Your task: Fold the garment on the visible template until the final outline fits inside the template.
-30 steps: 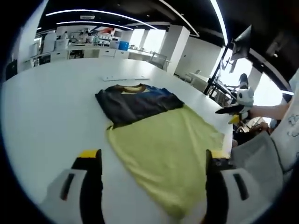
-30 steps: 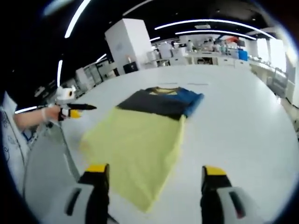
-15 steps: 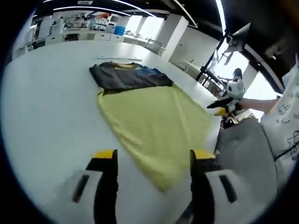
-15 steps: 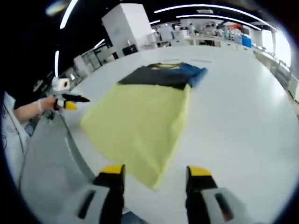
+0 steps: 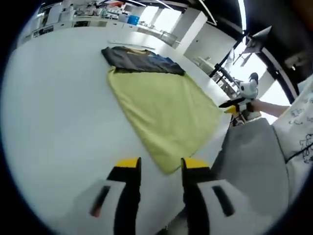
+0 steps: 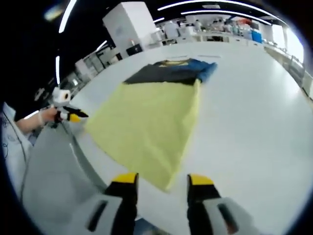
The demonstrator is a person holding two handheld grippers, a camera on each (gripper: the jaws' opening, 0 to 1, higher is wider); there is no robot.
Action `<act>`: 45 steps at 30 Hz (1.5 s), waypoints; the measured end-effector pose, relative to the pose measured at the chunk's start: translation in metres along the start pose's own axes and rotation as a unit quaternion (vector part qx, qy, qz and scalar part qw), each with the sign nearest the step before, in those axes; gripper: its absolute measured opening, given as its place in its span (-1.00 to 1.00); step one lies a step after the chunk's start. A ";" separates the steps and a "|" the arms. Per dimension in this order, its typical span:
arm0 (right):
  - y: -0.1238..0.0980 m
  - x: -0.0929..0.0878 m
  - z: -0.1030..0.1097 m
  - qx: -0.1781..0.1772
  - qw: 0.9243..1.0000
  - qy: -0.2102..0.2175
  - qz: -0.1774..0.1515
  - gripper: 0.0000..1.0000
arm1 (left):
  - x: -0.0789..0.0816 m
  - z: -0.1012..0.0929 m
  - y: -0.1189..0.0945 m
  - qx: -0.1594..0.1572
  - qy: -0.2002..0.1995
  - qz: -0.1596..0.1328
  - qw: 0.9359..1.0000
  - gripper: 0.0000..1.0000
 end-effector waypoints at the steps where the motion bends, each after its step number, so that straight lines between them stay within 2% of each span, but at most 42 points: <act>1: 0.000 0.000 0.001 0.000 1.000 0.000 0.000 -0.27 | -0.003 -0.002 0.001 0.001 -0.003 0.004 1.000 -0.51; 4: 0.000 -0.001 0.002 0.001 1.000 0.001 0.002 -0.31 | -0.009 0.001 0.003 0.001 -0.009 0.015 1.000 -0.63; 8: 0.001 -0.003 0.004 0.005 1.000 0.011 0.004 -0.45 | -0.007 -0.002 0.002 -0.002 -0.032 0.016 0.999 -0.71; 11: 0.004 -0.004 0.006 0.007 1.000 0.016 0.002 -0.51 | -0.010 -0.010 0.005 -0.019 -0.033 0.028 0.999 -0.77; 16: 0.004 -0.006 0.009 0.010 1.000 0.019 0.005 -0.68 | -0.009 -0.012 0.008 -0.010 -0.055 0.026 0.998 -0.86; 21: 0.007 -0.005 0.007 0.007 1.000 0.022 0.008 -0.77 | -0.010 -0.006 0.009 -0.005 -0.079 0.020 0.997 -0.98; 24: 0.008 -0.009 0.005 0.000 1.000 0.022 0.023 -1.00 | -0.010 -0.005 0.010 -0.001 -0.090 0.016 0.996 -1.00; 26: 0.005 -0.006 0.008 0.000 1.000 0.020 0.020 -1.00 | -0.012 -0.005 0.009 0.004 -0.085 0.019 0.996 -1.00; 28: 0.002 -0.003 0.009 0.004 0.999 0.023 0.022 -1.00 | -0.013 -0.007 0.007 0.012 -0.099 0.025 0.995 -1.00; 30: -0.002 0.000 0.009 0.007 1.000 0.020 0.021 -1.00 | -0.011 -0.005 0.002 0.008 -0.101 0.020 0.995 -1.00; 40: -0.024 -0.001 0.014 0.030 0.998 0.059 0.017 -1.00 | -0.015 -0.024 -0.018 -0.027 -0.107 0.020 0.994 -1.00; 43: -0.032 -0.006 0.016 0.035 0.997 0.059 0.020 -1.00 | -0.017 -0.033 -0.025 -0.039 -0.122 0.024 0.991 -1.00; 45: -0.041 -0.010 0.022 0.038 0.997 0.062 0.024 -1.00 | -0.022 -0.037 -0.034 -0.048 -0.147 0.036 0.987 -1.00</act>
Point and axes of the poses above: the point that each gripper's makers call its tool centre point, and the gripper's own axes: y roughly forward along the fingers, z roughly to its left, x roughly out of its top, the point moved 1 cm from there along -y, roughly backward along the fingers, and after that the axes turned 2 degrees about -z, right-handed, at the moved point
